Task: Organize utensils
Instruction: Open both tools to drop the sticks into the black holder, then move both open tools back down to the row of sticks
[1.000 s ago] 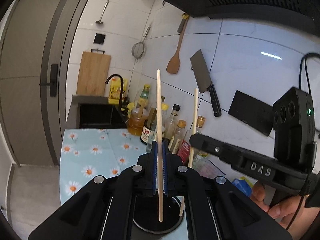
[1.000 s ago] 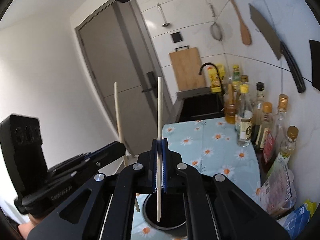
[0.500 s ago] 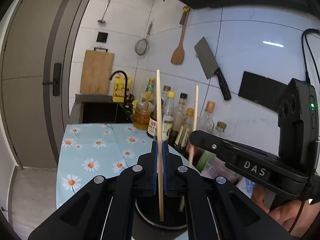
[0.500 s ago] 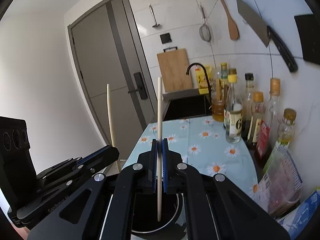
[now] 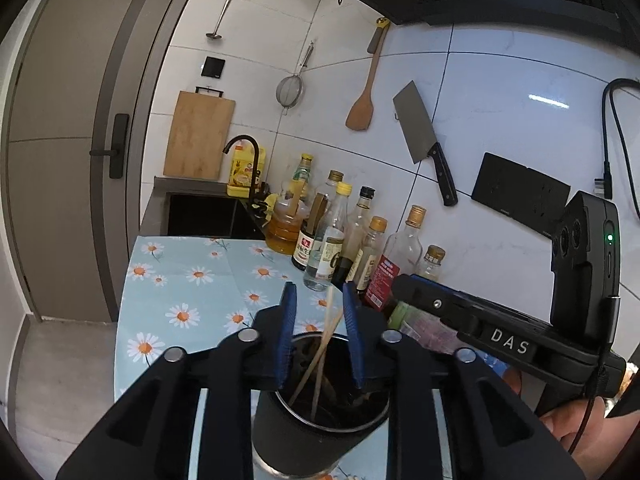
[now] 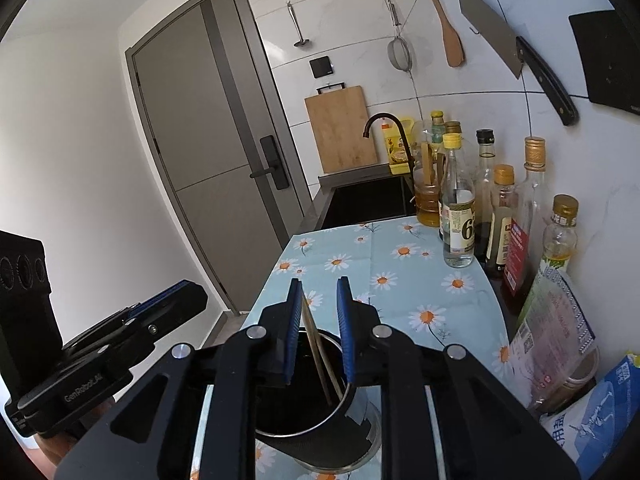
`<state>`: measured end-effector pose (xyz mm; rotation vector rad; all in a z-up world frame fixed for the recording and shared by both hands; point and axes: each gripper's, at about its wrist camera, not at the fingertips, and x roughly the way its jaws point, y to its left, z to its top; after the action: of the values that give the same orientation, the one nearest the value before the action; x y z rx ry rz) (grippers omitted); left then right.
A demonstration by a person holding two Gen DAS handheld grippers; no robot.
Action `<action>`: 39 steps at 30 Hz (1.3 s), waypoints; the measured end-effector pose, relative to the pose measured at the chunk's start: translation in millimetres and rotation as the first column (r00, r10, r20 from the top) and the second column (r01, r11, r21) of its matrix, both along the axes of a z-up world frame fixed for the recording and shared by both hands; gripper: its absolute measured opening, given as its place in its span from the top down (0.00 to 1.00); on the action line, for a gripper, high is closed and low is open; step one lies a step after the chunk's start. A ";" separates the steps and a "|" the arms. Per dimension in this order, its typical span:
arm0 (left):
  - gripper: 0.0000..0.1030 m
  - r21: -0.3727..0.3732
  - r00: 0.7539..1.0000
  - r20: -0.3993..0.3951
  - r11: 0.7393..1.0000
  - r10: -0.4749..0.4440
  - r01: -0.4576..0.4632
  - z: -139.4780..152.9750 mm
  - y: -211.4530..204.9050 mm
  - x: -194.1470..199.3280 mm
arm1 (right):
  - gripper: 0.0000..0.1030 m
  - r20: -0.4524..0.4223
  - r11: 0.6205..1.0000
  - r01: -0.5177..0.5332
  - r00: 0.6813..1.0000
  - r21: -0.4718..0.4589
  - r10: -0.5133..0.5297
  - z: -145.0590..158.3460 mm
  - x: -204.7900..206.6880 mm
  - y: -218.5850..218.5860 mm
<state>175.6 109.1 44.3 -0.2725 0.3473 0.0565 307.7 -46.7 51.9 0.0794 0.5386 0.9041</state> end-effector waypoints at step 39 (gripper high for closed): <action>0.68 -0.026 0.971 -0.239 1.000 -0.023 0.018 -19.6 -43.8 -102.6 | 0.61 -0.160 0.979 -0.027 0.987 -0.200 -0.006 -17.6 -71.0 -74.0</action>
<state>73.0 65.2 24.7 -0.2862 0.5908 0.0652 236.7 -120.8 34.2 -0.0354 0.7785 0.8532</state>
